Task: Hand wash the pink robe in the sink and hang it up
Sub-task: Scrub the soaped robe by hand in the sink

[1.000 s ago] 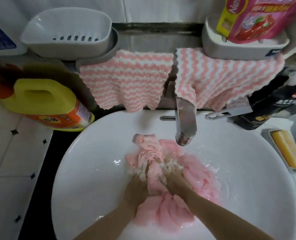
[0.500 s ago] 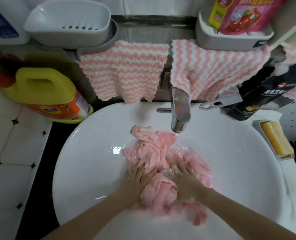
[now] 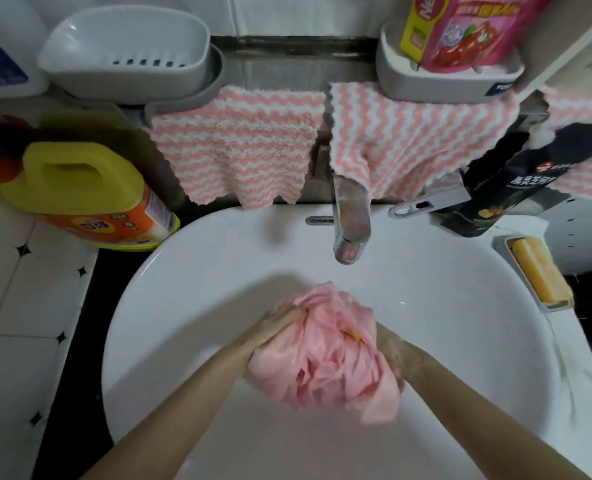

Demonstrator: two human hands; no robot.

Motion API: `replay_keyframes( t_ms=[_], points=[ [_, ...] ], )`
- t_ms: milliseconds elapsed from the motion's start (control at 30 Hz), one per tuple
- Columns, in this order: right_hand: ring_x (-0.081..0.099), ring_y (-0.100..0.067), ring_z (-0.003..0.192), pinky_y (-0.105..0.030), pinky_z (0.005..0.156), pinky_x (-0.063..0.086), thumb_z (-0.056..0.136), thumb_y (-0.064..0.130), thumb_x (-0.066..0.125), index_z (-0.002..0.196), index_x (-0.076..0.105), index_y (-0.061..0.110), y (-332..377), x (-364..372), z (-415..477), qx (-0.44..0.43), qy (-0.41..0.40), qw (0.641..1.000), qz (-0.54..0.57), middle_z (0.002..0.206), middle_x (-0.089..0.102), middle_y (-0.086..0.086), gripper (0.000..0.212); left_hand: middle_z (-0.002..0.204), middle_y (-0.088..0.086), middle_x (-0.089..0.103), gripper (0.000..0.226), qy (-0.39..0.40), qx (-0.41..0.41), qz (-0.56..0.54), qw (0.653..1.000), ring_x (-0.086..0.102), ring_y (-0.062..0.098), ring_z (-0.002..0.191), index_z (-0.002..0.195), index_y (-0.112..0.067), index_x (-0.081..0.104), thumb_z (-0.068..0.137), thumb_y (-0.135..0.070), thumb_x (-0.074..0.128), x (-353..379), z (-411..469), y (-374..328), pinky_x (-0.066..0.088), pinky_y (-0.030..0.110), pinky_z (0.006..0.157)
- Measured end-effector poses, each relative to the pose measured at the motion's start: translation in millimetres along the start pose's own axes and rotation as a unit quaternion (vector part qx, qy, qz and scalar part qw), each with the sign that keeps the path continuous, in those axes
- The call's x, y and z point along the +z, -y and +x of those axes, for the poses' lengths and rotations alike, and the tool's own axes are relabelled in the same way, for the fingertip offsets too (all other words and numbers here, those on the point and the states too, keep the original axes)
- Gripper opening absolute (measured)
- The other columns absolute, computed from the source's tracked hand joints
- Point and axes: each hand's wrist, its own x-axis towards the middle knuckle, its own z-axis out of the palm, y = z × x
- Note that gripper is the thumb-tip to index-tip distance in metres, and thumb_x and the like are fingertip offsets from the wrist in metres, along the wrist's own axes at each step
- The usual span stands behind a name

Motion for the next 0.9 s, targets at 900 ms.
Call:
replay_keyframes(
  t_ms=[900],
  points=[
    [0.002,-0.037,0.146,-0.051,0.116,0.011,0.092,0.028,0.024,0.151,0.014,0.002,-78.6,15.9,78.5,-0.352,-0.19,0.76,-0.512,0.158,0.006,-0.022,0.065,0.115,0.0,0.048,0.052,-0.187,0.309,0.643,0.676,0.046,0.021,0.109,0.125,-0.015,0.046,0.076,-0.03,0.057,42.2,47.1,70.2,0.032,0.048,0.099]
  ],
)
